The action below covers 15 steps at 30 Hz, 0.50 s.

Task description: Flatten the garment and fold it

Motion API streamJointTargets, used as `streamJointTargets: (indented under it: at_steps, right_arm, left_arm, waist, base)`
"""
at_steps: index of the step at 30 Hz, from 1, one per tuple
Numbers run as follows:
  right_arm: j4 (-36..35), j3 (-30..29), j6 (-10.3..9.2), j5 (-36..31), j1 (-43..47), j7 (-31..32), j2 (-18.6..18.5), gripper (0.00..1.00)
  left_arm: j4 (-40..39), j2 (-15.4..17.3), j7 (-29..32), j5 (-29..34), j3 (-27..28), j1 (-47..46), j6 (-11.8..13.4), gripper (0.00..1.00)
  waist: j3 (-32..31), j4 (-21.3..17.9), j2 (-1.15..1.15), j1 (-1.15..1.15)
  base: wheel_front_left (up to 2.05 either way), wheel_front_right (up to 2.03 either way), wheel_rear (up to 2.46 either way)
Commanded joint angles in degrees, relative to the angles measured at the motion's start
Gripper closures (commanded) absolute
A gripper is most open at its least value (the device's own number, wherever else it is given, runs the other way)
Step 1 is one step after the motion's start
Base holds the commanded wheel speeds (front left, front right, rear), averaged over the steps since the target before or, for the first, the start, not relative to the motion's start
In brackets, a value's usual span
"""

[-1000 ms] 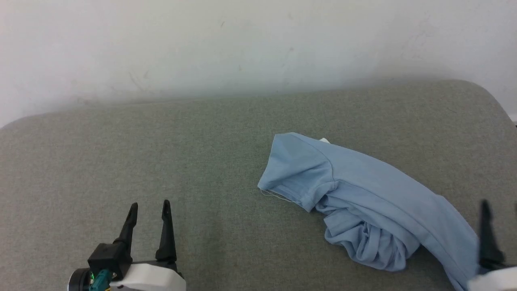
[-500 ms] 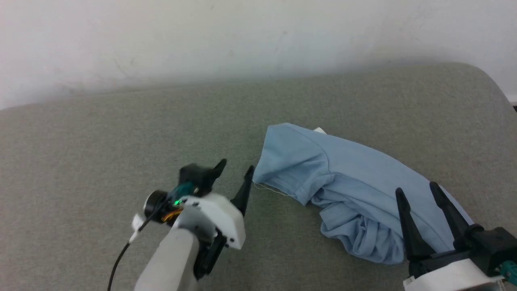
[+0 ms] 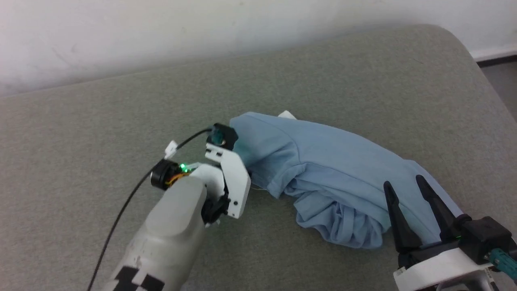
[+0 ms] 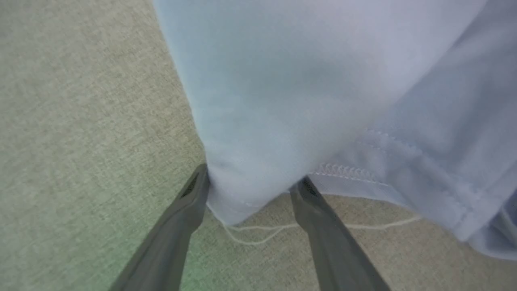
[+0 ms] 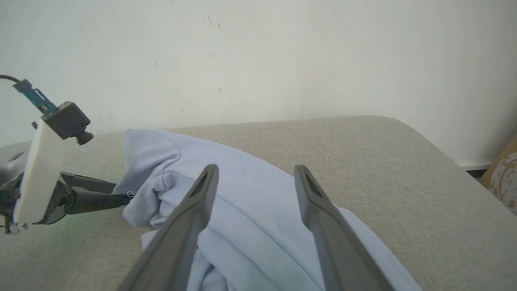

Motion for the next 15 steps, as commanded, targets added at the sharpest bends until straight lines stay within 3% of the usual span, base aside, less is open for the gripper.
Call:
streamJointTargets:
  at_steps: [1, 2, 3, 6, 10, 15]
  right_arm:
    - [0.6, 0.1, -0.05, 0.3, -0.8, -0.5, 0.0, 0.0]
    - [0.9, 0.2, -0.05, 0.4, -0.9, -0.6, 0.0, 0.0]
    - [1.2, 0.4, -0.05, 0.4, -1.0, -0.6, 0.0, 0.0]
    - [2.1, 0.5, -0.05, 0.6, -1.3, -0.9, 0.1, 0.0]
    - [3.0, -0.2, -0.05, 0.8, -0.9, -0.9, 0.2, 0.0]
    - [3.2, -2.3, -0.05, 0.5, 0.9, -0.7, 0.5, 0.0]
  left_arm:
    - [2.7, -0.3, 3.0, -0.7, -1.8, -0.1, -0.5, 0.0]
    - [3.6, -0.3, 4.3, -1.2, -2.8, -0.4, -0.7, 0.6]
    - [4.3, -0.3, 5.8, -2.1, -3.7, -0.5, -0.8, 1.0]
    - [3.2, -0.3, 9.3, -6.3, -7.6, 0.0, -0.9, 1.0]
    - [-1.8, 1.0, 5.0, -9.0, -9.6, 0.5, -1.0, 1.0]
    - [-15.8, 8.5, 1.1, -10.3, -8.7, 4.5, -0.7, 1.0]
  waist:
    - [1.2, -1.4, 0.0, 0.0]
    - [1.2, -1.5, 0.0, 0.0]
    - [1.1, -1.6, 0.0, 0.0]
    - [0.6, -1.5, 0.0, 0.0]
    - [-0.9, -0.6, 0.0, 0.0]
    - [-3.5, 1.8, 0.0, 0.0]
  base:
    - [0.0, 0.0, 0.0]
    - [0.0, 0.0, 0.0]
    - [0.0, 0.0, 0.0]
    - [0.0, 0.0, 0.0]
    - [0.0, 0.0, 0.0]
    - [0.0, 0.0, 0.0]
